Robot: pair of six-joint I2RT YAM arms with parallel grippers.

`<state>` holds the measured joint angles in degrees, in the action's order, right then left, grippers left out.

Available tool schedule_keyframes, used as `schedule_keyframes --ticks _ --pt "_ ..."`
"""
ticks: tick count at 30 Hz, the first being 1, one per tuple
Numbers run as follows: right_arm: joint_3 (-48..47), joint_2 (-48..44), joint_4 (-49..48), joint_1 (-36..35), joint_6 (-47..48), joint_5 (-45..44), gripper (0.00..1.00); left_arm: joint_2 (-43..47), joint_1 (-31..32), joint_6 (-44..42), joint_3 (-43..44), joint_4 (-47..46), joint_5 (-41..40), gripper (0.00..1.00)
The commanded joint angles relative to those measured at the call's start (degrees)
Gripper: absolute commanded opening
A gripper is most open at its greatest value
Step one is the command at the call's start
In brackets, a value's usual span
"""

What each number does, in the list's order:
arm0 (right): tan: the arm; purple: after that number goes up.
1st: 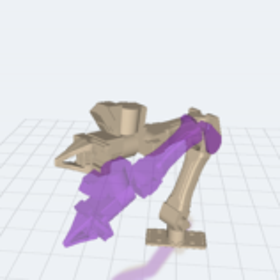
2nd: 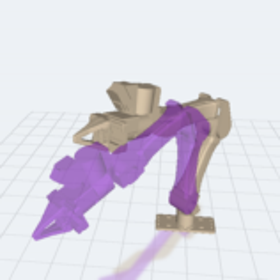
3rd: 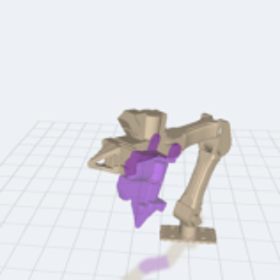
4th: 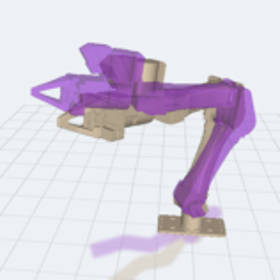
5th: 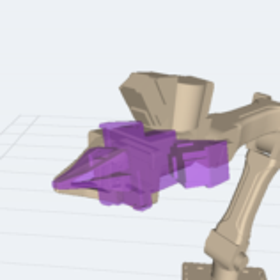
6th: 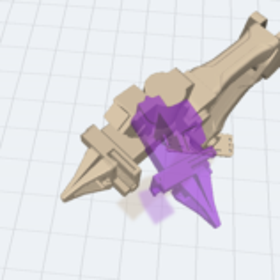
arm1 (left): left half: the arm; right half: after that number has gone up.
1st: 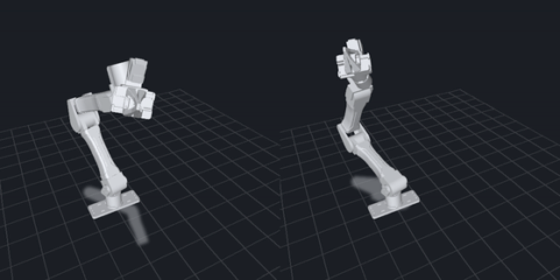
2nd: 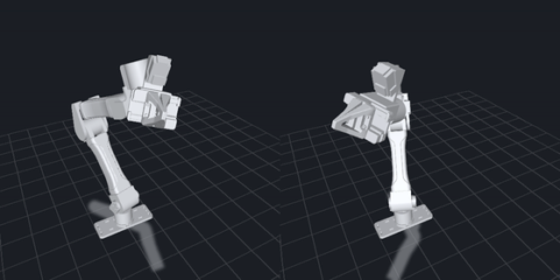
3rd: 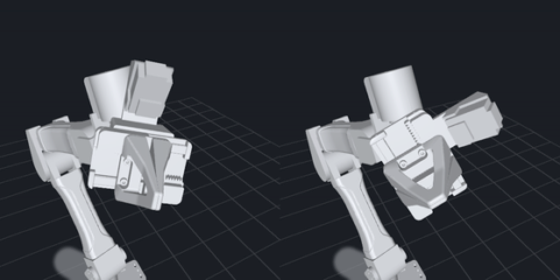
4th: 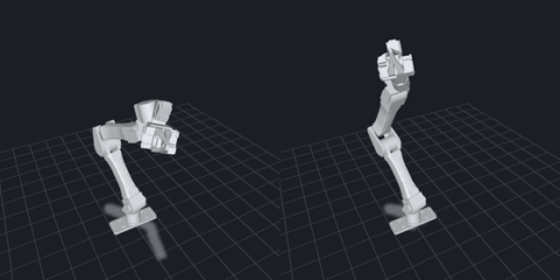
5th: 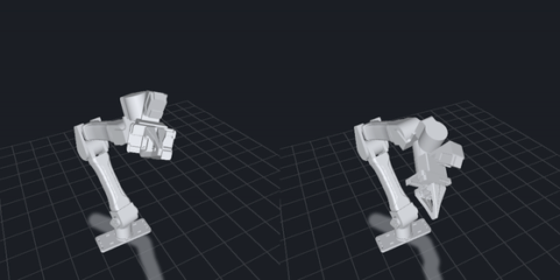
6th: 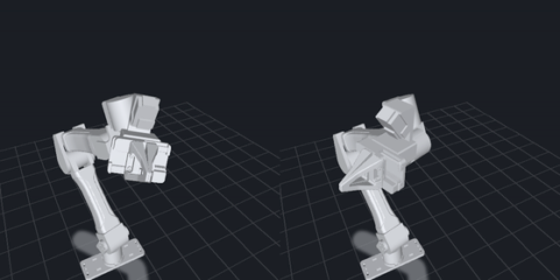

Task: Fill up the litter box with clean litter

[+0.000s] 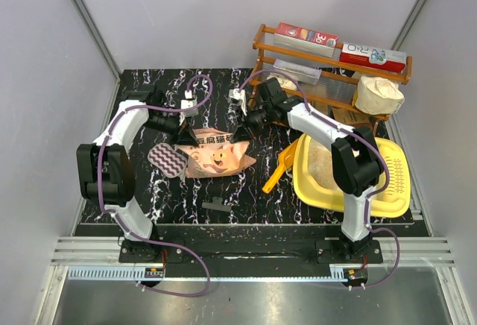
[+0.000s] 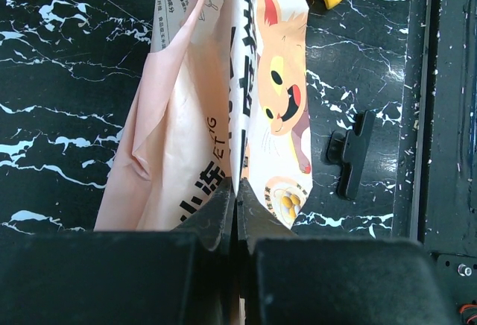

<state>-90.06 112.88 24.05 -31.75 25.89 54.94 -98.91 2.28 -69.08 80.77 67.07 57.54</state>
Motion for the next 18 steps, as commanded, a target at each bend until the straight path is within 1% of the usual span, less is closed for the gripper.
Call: schedule_keyframes --ticks 1,3,4,6,8,11,13,14,15,16,17,18 --pt "0.15 -3.63 2.66 0.72 3.46 0.35 0.22 2.85 -1.14 0.17 0.09 1.31 -1.37 0.0" --pt "0.24 -3.81 4.15 0.72 5.13 -0.18 0.24 3.02 -1.23 0.0 -0.09 1.31 -1.81 0.0" --pt "0.32 -3.98 4.59 1.07 5.83 -0.18 0.2 3.11 -1.14 -0.09 -0.18 1.31 -2.08 0.0" --pt "0.15 -4.07 5.65 1.42 6.98 0.26 0.08 3.2 -1.14 -0.09 -0.26 1.4 -2.17 0.0" --pt "-0.03 -4.07 6.18 1.95 7.16 0.87 0.0 2.94 -1.23 0.0 -0.18 1.31 -2.25 0.0" --pt "0.41 -4.42 6.88 2.56 7.95 0.09 0.0 2.76 -1.4 0.17 0.17 1.4 -2.34 0.0" --pt "0.76 -4.51 7.06 2.74 8.3 -1.14 0.14 2.76 -1.41 0.09 0.26 1.4 -2.17 0.0" --pt "0.76 -4.6 7.32 2.74 8.65 -1.32 0.18 2.85 -1.41 0.17 0.09 1.22 -1.99 0.0" --pt "0.68 -4.51 7.67 2.74 8.91 -1.32 0.17 2.94 -1.41 0.26 0.17 1.14 -1.73 0.0" --pt "0.5 -4.42 7.85 2.74 9.09 -1.15 0.13 2.76 -1.41 0.35 0.09 0.96 -1.9 0.0" --pt "0.41 -4.34 7.94 2.74 9.09 -0.89 0.08 2.85 -1.41 0.44 0.17 0.87 -1.9 0.0" --pt "0.33 -4.25 8.11 2.74 9.0 -0.62 0.06 2.85 -1.41 0.44 0.09 0.87 -2.08 0.0"
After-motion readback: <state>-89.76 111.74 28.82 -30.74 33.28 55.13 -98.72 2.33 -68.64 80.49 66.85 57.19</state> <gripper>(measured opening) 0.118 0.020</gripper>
